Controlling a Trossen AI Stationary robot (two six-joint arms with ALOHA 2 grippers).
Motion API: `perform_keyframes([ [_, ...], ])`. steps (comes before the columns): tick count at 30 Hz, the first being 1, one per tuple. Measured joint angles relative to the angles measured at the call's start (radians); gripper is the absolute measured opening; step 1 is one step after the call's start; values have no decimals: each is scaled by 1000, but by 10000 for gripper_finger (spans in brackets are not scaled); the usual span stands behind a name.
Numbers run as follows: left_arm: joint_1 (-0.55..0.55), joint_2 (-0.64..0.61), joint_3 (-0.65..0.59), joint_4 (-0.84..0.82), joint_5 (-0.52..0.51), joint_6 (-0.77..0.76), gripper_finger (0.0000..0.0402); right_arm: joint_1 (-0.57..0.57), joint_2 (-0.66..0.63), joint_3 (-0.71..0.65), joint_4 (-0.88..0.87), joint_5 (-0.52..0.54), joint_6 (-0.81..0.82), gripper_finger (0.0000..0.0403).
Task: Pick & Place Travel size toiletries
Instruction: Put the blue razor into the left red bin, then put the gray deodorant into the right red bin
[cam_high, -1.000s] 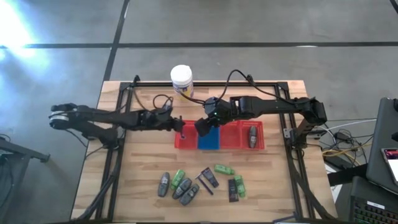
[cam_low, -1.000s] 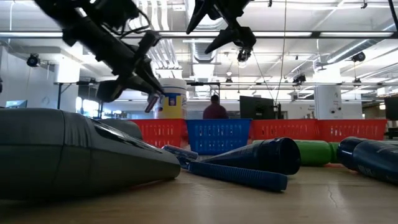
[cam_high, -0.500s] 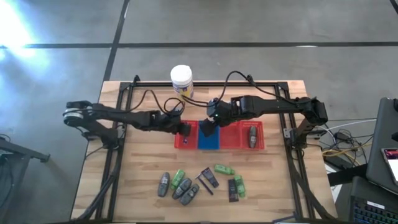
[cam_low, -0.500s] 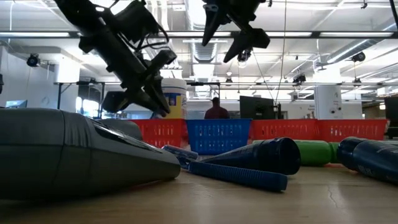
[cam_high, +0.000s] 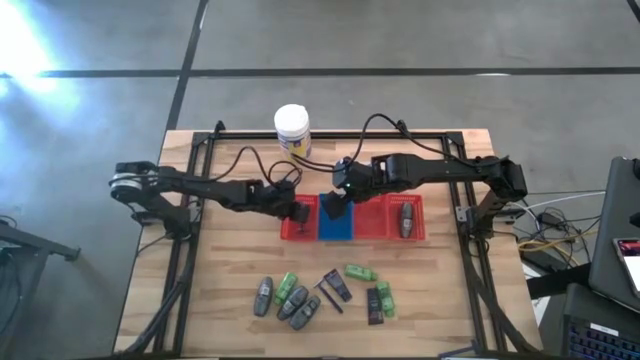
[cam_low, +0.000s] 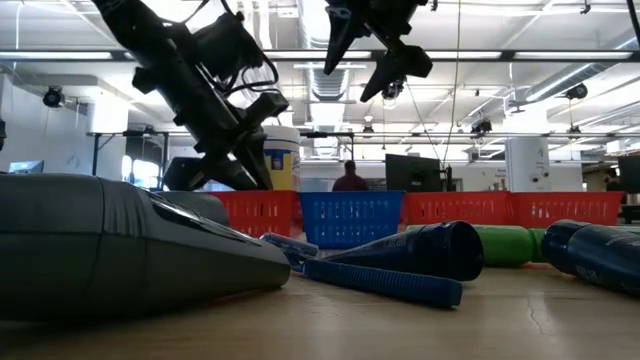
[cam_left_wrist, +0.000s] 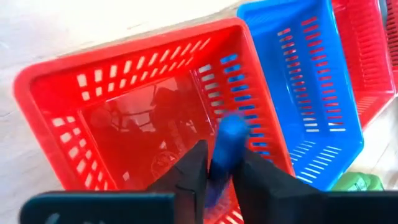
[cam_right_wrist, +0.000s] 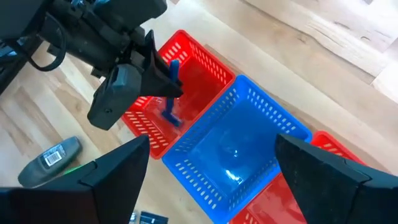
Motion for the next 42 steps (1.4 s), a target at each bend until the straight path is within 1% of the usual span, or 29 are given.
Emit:
perform_keyframes([
  [7,2,-10,0,-1,-11,1,114,0,0,0,0,0,-14,354],
  [11,1,-11,0,-2,-11,1,127,0,0,0,0,0,-20,349],
  [16,1,-12,0,-12,-11,2,131,0,0,0,0,-1,-24,335],
  [20,1,-45,0,-15,-11,7,131,0,0,0,-7,-1,-24,325],
  [22,1,-75,6,-15,-11,36,131,0,0,0,-28,-5,-24,321],
  [25,-2,-136,19,-5,0,125,131,4,0,0,-64,-16,-22,317],
  [28,-13,-200,22,-3,56,236,131,11,0,0,-84,-32,-18,315],
  [31,-36,-246,22,-10,153,347,131,14,0,-1,-91,-33,-14,320],
  [34,-99,-270,22,-39,279,508,131,13,0,-1,-95,-33,-12,329],
  [36,-156,-273,22,-102,337,586,131,13,0,-1,-95,-32,-11,336],
  [38,-209,-270,22,-202,328,554,131,14,0,-2,-98,-33,-4,343],
  [42,-286,-247,21,-428,228,314,131,14,0,-2,-98,-32,19,355],
])
